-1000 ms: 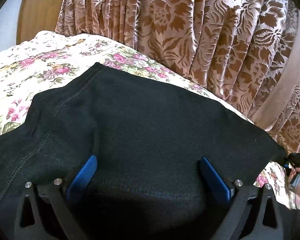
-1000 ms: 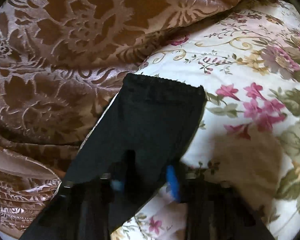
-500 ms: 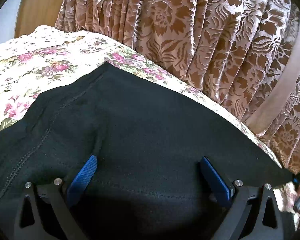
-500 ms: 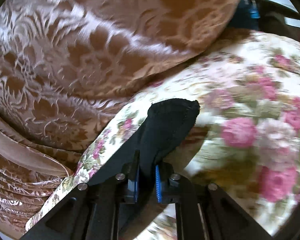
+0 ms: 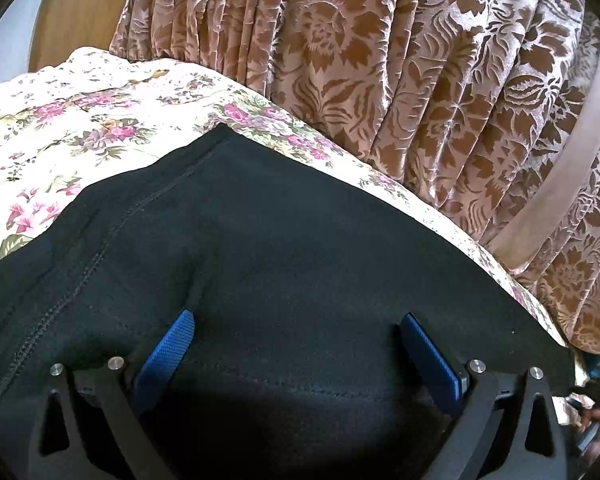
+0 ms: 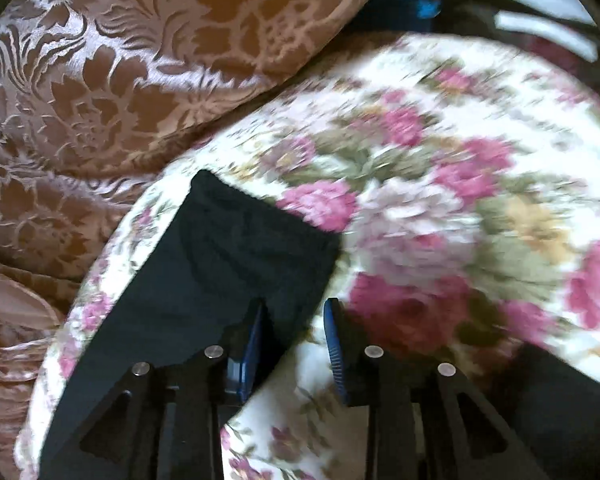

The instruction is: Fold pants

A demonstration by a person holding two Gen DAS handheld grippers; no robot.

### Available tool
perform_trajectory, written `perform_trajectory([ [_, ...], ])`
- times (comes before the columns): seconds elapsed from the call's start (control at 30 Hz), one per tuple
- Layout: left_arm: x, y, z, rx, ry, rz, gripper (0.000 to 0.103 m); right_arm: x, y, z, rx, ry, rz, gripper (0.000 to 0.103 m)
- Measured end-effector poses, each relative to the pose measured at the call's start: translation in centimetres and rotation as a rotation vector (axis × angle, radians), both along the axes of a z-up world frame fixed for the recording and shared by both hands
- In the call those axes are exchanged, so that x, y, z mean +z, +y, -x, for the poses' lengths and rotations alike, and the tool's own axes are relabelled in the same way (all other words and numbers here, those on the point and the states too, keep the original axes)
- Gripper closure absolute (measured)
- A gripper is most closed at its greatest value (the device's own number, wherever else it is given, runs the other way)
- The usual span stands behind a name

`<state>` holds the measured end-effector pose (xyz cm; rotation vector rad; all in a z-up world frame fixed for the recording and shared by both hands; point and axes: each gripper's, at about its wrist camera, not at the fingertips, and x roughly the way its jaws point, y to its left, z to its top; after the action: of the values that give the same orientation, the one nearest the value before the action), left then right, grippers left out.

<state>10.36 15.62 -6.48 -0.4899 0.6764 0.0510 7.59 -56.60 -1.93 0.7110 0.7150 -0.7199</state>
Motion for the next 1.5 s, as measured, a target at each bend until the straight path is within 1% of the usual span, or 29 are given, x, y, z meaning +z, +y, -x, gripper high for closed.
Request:
perform_trajectory([
  [0.03, 0.0, -0.1, 0.0, 0.002, 0.000, -0.001, 0.001, 0.5, 0.8, 0.5, -0.018, -0.007, 0.014, 0.072],
  [0.07, 0.0, -0.1, 0.0, 0.002, 0.003, -0.004, 0.001, 0.9, 1.5, 0.8, -0.013, -0.019, 0.020, 0.072],
  [0.1, -0.1, -0.1, 0.0, 0.002, 0.004, -0.006, 0.001, 1.2, 2.6, 0.8, 0.017, -0.036, 0.027, 0.071],
  [0.13, -0.1, -0.1, 0.0, 0.002, 0.005, -0.007, 0.001, 1.4, 3.8, 0.6, 0.062, -0.051, 0.034, 0.071],
  [0.23, -0.1, -0.2, 0.0, 0.003, 0.008, -0.009, 0.001, 1.9, 9.3, -1.0, 0.274, -0.075, 0.078, 0.072],
  [0.33, -0.1, -0.2, -0.1, 0.003, 0.014, -0.014, 0.001, 1.3, 14.0, -2.9, 0.435, -0.076, 0.079, 0.072],
  [0.43, -0.1, -0.3, -0.2, 0.003, 0.028, -0.022, 0.001, 0.3, 16.6, -4.3, 0.498, -0.041, 0.099, 0.072],
  [0.53, -0.1, -0.3, -0.4, -0.001, 0.039, -0.021, 0.001, -1.0, 17.3, -5.1, 0.497, 0.013, 0.112, 0.071],
  [0.6, 0.0, -0.1, -0.5, -0.004, 0.046, -0.016, 0.001, -1.3, 17.3, -5.1, 0.495, 0.020, 0.116, 0.071],
  [0.67, 0.4, 0.0, -0.9, -0.007, 0.074, -0.013, 0.001, -1.4, 17.6, -5.2, 0.500, 0.032, 0.135, 0.070],
  [0.77, 1.4, 0.2, -1.9, -0.024, 0.099, -0.004, 0.000, -1.6, 18.1, -5.5, 0.511, 0.061, 0.162, 0.067],
  [0.83, 2.4, 0.7, -2.8, -0.041, 0.090, 0.004, 0.001, -1.8, 18.4, -5.7, 0.513, 0.075, 0.180, 0.067],
  [0.9, 3.8, 1.7, -4.2, -0.035, 0.067, -0.024, 0.001, -1.8, 18.6, -5.7, 0.512, 0.078, 0.189, 0.067],
  [0.97, 4.9, 2.9, -6.0, -0.018, 0.055, -0.088, 0.001, -1.8, 18.5, -5.6, 0.511, 0.072, 0.187, 0.067],
  [1.03, 5.3, 4.4, -8.3, -0.007, 0.062, -0.134, 0.001, -1.8, 18.4, -5.6, 0.510, 0.065, 0.181, 0.066],
  [1.2, 4.7, 8.0, -13.0, -0.004, 0.097, -0.172, 0.001, -1.8, 18.3, -5.4, 0.507, 0.054, 0.172, 0.066],
  [1.27, 4.0, 9.2, -14.6, 0.009, 0.119, -0.170, 0.006, -1.9, 18.3, -5.4, 0.507, 0.054, 0.173, 0.066],
  [1.3, 3.7, 9.6, -15.2, 0.017, 0.130, -0.171, 0.007, -1.9, 18.3, -5.4, 0.507, 0.054, 0.174, 0.066],
  [1.37, 2.9, 10.0, -16.6, 0.013, 0.149, -0.171, 0.010, -1.9, 18.3, -5.4, 0.507, 0.055, 0.176, 0.066],
  [1.5, 1.6, 10.0, -18.5, -0.024, 0.169, -0.182, 0.011, -1.9, 18.3, -5.4, 0.508, 0.053, 0.174, 0.066],
])
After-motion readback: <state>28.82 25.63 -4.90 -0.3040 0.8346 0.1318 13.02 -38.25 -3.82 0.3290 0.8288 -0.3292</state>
